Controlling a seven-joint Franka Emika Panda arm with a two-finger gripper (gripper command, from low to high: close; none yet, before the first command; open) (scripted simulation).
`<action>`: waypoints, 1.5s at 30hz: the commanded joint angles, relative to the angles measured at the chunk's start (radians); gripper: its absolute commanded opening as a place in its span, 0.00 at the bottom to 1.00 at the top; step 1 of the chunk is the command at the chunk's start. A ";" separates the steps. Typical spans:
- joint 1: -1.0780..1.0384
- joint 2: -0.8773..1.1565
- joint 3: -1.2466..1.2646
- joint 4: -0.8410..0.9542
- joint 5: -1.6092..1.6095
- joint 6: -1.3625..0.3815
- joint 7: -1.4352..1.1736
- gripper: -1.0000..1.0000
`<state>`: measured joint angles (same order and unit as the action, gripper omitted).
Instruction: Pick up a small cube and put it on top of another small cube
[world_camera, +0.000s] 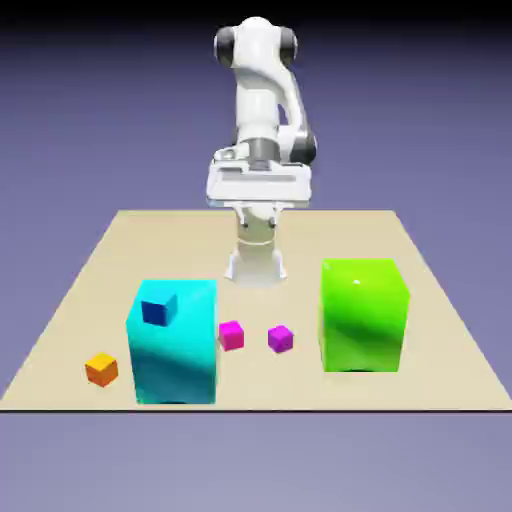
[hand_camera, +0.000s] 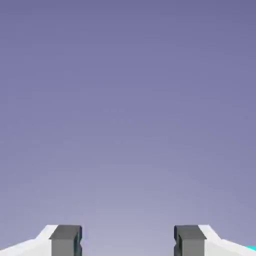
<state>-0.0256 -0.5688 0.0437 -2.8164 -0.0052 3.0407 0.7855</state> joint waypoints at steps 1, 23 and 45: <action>-0.031 0.001 0.036 -0.005 -0.004 0.003 0.037 0.50; -0.717 0.023 0.834 -0.123 -0.099 0.070 0.849 0.50; -1.397 0.046 1.624 -0.239 -0.192 0.136 1.654 0.50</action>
<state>-1.4224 -0.5231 1.6681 -3.0556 -0.1974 3.1769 2.4399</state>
